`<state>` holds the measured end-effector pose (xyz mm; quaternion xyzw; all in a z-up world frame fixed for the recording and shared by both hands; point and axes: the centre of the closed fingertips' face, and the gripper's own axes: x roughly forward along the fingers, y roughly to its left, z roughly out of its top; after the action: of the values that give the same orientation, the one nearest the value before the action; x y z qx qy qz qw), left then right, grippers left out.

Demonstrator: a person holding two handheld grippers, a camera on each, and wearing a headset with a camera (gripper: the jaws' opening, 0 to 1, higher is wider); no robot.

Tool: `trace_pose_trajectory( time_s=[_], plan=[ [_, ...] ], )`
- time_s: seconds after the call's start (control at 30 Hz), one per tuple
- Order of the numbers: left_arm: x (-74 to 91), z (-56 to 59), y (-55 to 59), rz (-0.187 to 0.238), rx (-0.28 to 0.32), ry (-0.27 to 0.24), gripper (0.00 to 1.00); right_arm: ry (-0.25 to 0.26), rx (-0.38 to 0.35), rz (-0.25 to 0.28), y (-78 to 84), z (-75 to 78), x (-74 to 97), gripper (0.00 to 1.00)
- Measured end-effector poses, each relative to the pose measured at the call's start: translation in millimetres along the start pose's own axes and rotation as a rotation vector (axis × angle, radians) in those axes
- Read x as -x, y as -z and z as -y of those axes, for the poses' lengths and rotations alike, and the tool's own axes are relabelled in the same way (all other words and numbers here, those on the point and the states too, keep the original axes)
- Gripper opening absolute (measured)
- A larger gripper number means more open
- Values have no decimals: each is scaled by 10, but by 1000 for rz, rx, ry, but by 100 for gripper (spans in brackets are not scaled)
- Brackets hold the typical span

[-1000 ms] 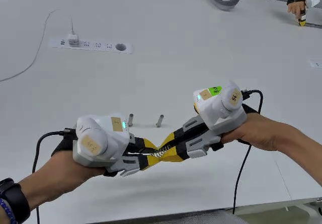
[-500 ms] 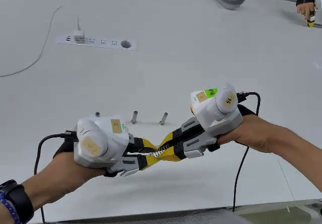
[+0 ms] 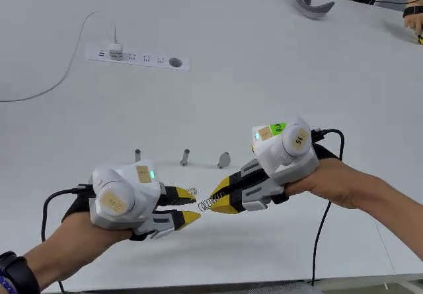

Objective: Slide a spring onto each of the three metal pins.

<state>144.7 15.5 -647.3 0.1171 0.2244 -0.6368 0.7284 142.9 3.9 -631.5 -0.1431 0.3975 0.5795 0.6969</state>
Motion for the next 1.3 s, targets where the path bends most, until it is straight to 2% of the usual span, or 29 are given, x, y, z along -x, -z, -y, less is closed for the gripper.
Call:
trace_pose_trajectory(
  time_s=[0.27,0.53,0.77,1.3],
  plan=[
    [60,-95,112,-12,27,-49,18,42,-13,-21,55,109,-45,12],
    [130,-215,263,-35,54,-114,21,91,-13,-88,196,266,-112,12],
    [210,-340,381,-36,107,-172,26,112,-27,-108,240,363,-157,12],
    [464,-629,616,-41,187,-295,36,146,-47,-118,126,596,-285,12]
  ],
)
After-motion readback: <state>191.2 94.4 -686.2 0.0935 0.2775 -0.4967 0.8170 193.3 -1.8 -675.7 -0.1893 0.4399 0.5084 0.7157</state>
